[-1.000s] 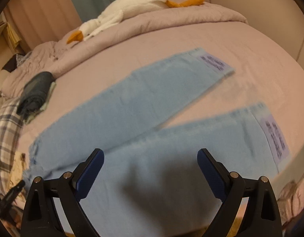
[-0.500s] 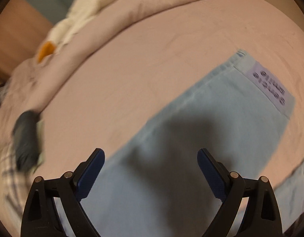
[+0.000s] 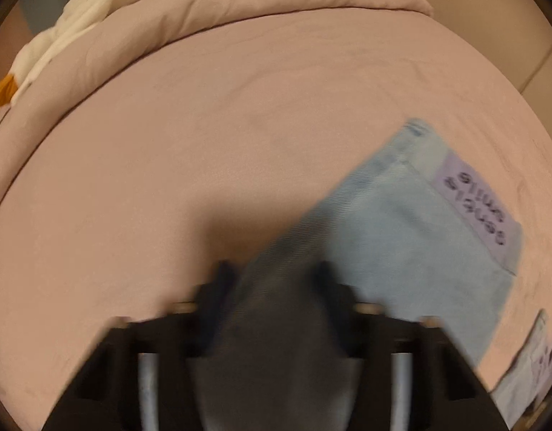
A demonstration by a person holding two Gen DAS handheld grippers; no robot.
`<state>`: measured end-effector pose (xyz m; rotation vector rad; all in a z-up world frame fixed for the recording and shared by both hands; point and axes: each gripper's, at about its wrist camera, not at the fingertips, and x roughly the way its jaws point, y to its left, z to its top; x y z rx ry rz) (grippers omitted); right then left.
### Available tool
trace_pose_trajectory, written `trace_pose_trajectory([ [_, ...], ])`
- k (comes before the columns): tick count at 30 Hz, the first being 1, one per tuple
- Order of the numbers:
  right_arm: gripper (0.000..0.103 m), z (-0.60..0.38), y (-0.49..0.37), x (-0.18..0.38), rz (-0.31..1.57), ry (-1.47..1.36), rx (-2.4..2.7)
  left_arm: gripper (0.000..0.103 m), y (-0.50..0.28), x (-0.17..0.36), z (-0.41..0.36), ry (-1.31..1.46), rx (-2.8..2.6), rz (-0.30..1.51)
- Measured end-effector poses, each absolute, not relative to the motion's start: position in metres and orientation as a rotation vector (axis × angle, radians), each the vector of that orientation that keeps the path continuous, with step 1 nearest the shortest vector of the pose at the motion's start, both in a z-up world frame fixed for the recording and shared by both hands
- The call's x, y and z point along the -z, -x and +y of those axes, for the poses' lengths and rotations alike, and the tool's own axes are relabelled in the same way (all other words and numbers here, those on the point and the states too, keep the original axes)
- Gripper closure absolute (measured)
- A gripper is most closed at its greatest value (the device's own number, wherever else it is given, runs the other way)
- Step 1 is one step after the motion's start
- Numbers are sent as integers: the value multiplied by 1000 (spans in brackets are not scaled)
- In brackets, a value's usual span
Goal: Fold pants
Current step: 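Grasp the labelled leg hem with the right tool while the left tool lifts the waistband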
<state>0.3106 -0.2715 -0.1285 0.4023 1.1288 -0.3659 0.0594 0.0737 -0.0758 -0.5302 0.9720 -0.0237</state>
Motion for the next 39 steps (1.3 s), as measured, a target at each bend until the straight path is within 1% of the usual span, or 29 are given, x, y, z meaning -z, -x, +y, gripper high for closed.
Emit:
trace_pose_trajectory([
  [1, 93, -275, -302, 125, 1130, -428, 325, 24, -59, 74, 72, 525, 28, 967],
  [2, 94, -280, -289, 117, 1115, -461, 289, 24, -59, 72, 69, 519, 34, 960],
  [4, 95, -284, -258, 96, 1037, -522, 233, 23, -60, 68, 67, 522, 40, 951],
  [6, 95, -284, -207, 68, 912, -557, 147, 23, -64, 62, 67, 551, 55, 938],
  [8, 95, -283, -151, 51, 819, -572, 85, 22, -68, 58, 65, 582, 67, 922],
  [9, 95, -280, -131, 49, 801, -576, 70, 21, -72, 57, 64, 594, 66, 917],
  [12, 95, -280, -70, 68, 798, -603, 83, 21, -88, 59, 58, 618, 54, 920],
  [14, 95, -281, -45, 91, 847, -616, 113, 21, -107, 64, 51, 624, 52, 945],
  [18, 95, -284, -31, 122, 947, -626, 110, 21, -147, 76, 36, 655, 71, 1003],
  [22, 95, -284, -27, 120, 930, -639, 105, 22, -192, 97, 34, 630, -42, 1057],
  [23, 95, -293, -40, 121, 931, -637, 103, 22, -197, 102, 36, 624, -73, 1068],
  [24, 95, -297, -38, 125, 930, -632, 102, 24, -205, 112, 41, 632, -106, 1079],
  [25, 95, -297, -38, 125, 933, -627, 103, 29, -208, 117, 45, 645, -115, 1086],
  [26, 95, -299, -37, 128, 936, -628, 100, 60, -210, 123, 51, 638, -162, 1110],
  [27, 95, -299, -46, 127, 938, -630, 96, 88, -208, 122, 54, 596, -194, 1125],
  [28, 95, -301, -49, 126, 940, -629, 89, 88, -207, 119, 57, 594, -173, 1123],
  [31, 95, -315, -59, 111, 903, -609, 76, 90, -179, 84, 65, 661, -56, 1037],
  [33, 95, -321, -60, 77, 815, -585, 64, 90, -143, 46, 67, 657, 48, 942],
  [35, 98, -331, -46, 38, 697, -568, 68, 90, -99, 23, 74, 687, 154, 873],
  [37, 98, -341, -28, 18, 637, -576, 101, 90, -65, 25, 76, 708, 207, 880],
  [39, 98, -353, -4, 16, 629, -594, 147, 90, -38, 49, 71, 704, 216, 959],
])
